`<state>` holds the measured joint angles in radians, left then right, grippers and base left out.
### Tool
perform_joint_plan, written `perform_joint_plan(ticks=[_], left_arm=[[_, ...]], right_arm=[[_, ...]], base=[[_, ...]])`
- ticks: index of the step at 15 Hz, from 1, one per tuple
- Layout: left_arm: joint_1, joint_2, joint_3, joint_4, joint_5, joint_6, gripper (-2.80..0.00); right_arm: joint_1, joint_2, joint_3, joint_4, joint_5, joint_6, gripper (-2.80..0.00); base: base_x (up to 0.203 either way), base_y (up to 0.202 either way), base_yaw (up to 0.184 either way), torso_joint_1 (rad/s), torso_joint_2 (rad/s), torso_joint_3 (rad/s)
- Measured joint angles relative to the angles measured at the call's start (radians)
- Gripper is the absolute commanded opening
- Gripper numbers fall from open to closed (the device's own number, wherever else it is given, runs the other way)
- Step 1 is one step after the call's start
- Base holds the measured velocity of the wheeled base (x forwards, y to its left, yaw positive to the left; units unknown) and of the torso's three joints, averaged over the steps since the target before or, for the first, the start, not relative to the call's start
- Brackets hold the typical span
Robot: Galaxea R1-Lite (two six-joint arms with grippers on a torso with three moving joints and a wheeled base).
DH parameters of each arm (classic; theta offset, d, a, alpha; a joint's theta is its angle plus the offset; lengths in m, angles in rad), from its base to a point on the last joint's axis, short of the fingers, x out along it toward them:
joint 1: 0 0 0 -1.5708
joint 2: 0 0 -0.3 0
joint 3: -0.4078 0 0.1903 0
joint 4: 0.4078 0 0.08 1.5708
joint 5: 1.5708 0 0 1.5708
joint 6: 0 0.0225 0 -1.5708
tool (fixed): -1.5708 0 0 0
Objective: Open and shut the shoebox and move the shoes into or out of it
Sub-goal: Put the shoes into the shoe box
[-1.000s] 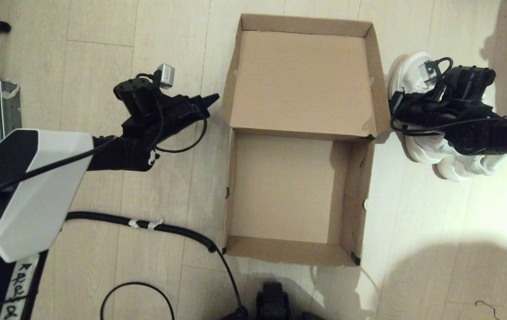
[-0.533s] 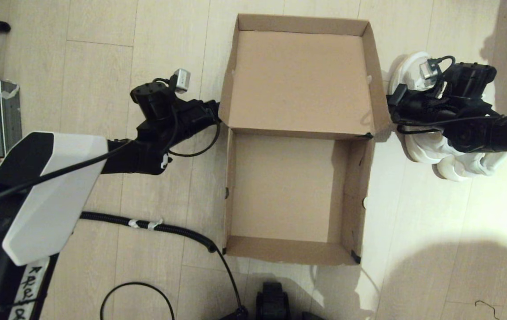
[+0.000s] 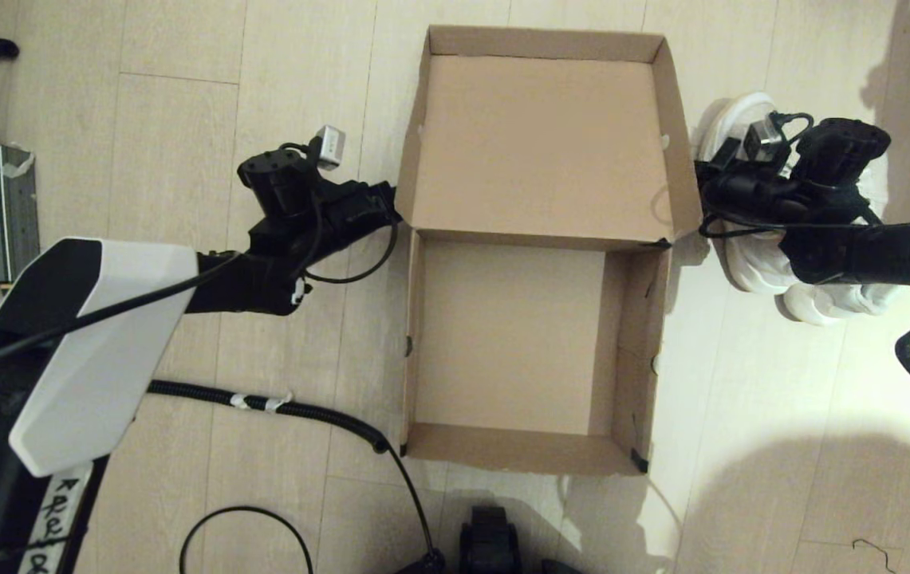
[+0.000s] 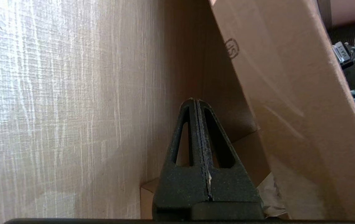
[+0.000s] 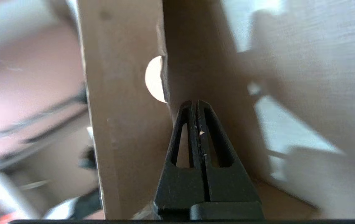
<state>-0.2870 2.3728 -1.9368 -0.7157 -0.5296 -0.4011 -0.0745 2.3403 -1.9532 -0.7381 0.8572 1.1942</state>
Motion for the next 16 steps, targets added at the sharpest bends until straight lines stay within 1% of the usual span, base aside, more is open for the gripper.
perform_joint_plan(ticks=[1,3,5,9,13,16], left_arm=[[0.000,0.001,0.000,0.000,0.000,0.000,-2.80],[0.000,0.001,0.000,0.000,-0.001,0.000,-2.80],[0.000,0.002,0.000,0.000,-0.001,0.000,-2.80],[-0.004,0.005,0.000,0.000,-0.001,0.000,-2.80],[-0.009,0.009,0.000,0.000,-0.001,0.000,-2.80],[-0.009,0.012,0.000,-0.001,-0.001,0.000,-2.80]], right_arm=[[-0.002,0.013,-0.001,-0.054,0.023,0.057,-2.80],[-0.004,0.027,-0.001,-0.080,0.044,0.122,-2.80],[-0.005,0.034,-0.002,-0.095,0.101,0.180,-2.80],[-0.006,0.048,-0.003,-0.182,0.155,0.323,-2.80],[-0.005,0.057,-0.003,-0.232,0.179,0.434,-2.80],[-0.006,0.053,-0.002,-0.274,0.241,0.486,-2.80]], base=[[0.000,0.000,0.000,0.000,0.00,0.000],[0.000,0.000,0.000,0.000,0.00,0.000],[0.000,0.000,0.000,0.000,0.00,0.000],[0.000,0.000,0.000,0.000,0.00,0.000],[0.000,0.000,0.000,0.000,0.00,0.000],[0.000,0.000,0.000,0.000,0.00,0.000]])
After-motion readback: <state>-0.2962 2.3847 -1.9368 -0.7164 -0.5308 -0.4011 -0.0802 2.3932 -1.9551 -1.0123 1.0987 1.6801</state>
